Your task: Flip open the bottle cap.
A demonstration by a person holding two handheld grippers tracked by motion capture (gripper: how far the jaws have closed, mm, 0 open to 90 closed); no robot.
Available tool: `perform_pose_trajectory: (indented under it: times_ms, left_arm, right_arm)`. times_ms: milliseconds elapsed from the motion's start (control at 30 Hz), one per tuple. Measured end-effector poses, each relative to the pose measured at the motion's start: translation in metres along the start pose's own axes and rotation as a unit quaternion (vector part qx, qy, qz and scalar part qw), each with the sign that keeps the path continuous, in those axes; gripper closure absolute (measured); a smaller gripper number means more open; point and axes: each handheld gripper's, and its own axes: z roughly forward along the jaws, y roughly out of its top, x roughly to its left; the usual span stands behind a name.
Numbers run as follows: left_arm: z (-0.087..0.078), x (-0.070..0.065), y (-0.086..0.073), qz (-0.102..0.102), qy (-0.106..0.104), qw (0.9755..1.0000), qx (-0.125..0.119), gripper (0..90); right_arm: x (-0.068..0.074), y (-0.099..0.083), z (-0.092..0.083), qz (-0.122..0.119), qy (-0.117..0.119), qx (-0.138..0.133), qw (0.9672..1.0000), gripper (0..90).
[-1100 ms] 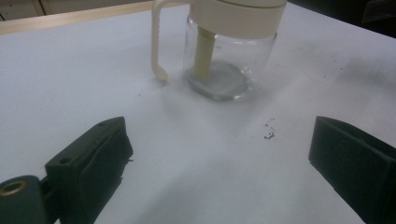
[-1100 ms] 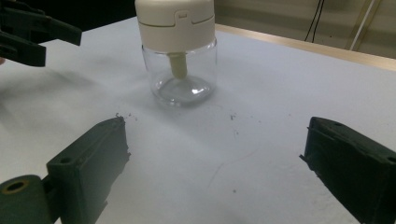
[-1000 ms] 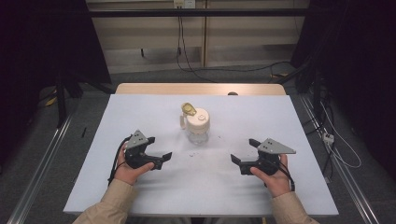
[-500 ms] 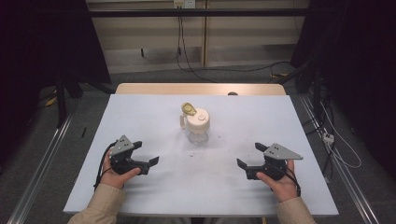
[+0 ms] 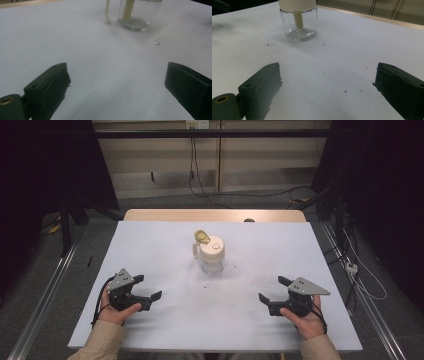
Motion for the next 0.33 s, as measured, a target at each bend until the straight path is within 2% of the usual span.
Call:
perform_pose_trajectory:
  times_ms: [333]
  left_arm:
    - [0.0, -0.0008, -0.0007, 0.003, 0.0, 1.0, -0.001, 5.2]
  right_arm:
    - [-0.0072, -0.0061, -0.0086, 0.008, -0.009, -0.002, 0.9999, 6.5]
